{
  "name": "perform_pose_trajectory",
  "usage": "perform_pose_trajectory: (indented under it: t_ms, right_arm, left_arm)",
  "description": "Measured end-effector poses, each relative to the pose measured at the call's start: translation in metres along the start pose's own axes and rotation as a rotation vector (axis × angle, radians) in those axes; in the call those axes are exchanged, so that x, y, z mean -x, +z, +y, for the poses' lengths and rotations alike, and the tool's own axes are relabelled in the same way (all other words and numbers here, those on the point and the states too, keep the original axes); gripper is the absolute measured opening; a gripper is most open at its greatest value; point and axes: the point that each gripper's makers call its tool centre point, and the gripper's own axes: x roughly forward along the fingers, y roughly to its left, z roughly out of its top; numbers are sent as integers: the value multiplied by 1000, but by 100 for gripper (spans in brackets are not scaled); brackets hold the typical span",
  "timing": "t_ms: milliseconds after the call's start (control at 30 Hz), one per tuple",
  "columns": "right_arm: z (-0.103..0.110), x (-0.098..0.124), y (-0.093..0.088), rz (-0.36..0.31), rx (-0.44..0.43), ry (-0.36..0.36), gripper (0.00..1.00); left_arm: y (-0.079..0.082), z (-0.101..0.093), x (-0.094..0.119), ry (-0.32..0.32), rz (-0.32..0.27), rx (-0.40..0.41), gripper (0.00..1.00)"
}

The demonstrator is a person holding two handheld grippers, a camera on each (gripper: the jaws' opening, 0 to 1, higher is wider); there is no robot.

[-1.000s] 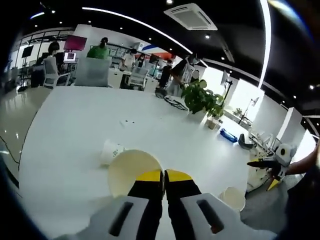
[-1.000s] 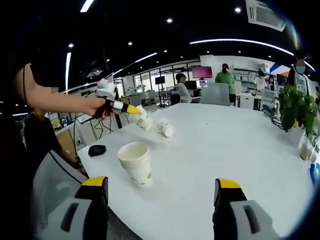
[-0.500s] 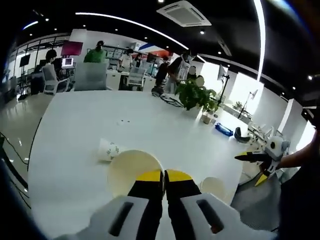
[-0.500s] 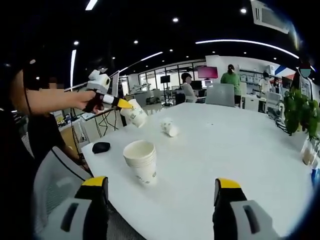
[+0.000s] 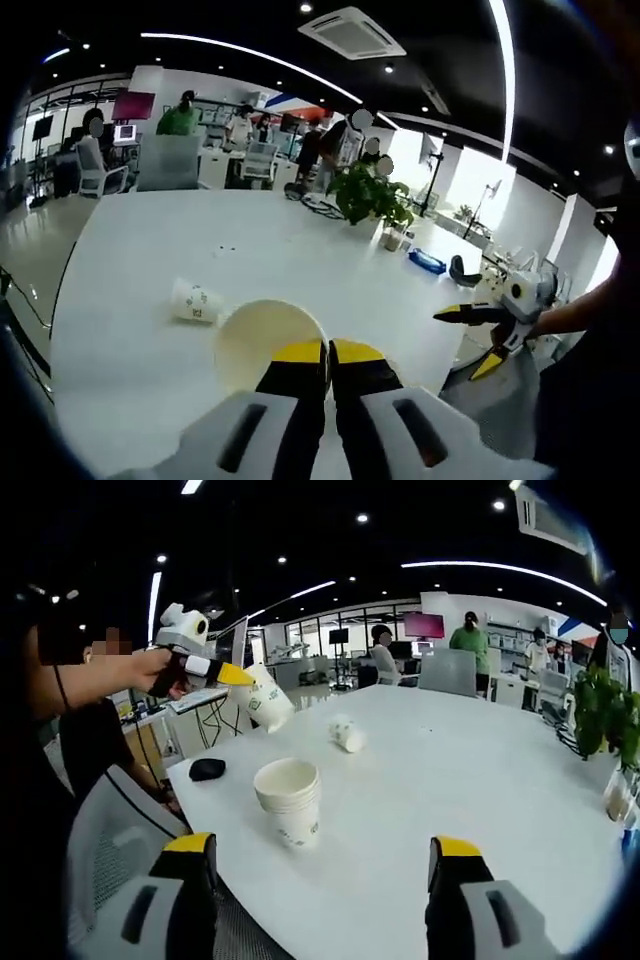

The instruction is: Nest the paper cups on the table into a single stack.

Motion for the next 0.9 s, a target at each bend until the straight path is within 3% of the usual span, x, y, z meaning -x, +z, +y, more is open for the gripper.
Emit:
perform_pose_trajectory:
  t_ms: [533,900]
  right_arm:
    - [12,-10,21,-14,69,38,86]
    - [23,-21,32,-12,131,74,80]
  left_arm:
    - [-5,-38,3,-52,37,-43,0]
    - [-15,-69,-5,-134,90,-93,0]
